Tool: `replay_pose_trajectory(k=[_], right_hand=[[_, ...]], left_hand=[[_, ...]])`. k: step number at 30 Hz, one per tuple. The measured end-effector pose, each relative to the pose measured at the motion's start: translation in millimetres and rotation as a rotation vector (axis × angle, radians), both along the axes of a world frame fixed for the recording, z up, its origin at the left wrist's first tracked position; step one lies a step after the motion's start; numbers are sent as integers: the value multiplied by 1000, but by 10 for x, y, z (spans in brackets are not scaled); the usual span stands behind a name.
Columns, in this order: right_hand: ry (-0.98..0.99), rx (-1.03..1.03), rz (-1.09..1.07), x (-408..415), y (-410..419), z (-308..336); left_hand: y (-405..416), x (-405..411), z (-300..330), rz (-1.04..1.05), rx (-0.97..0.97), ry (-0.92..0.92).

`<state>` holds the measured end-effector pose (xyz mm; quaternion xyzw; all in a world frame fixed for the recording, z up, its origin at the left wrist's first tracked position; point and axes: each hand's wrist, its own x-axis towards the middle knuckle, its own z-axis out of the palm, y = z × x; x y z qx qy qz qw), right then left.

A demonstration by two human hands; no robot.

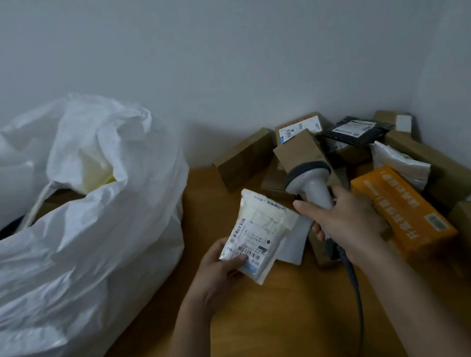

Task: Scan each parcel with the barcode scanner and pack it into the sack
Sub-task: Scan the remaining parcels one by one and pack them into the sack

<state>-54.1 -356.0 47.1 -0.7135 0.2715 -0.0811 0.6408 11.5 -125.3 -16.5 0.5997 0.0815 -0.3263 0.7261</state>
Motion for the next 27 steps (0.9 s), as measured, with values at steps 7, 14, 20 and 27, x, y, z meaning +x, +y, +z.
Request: replay_pose_trajectory(k=[7, 14, 20, 27], right_hand=[[-83, -40, -59, -188, 57, 90], [-117, -104, -126, -327, -69, 199], [-193, -180, -153, -452, -120, 261], [-85, -228, 175, -507, 90, 345]], left_hand=[[-99, -192, 513, -59, -118, -79], [-159, -255, 706, -30, -162, -148], [-287, -327, 880, -104, 404, -662], [-573, -427, 1105, -239, 655, -1042]])
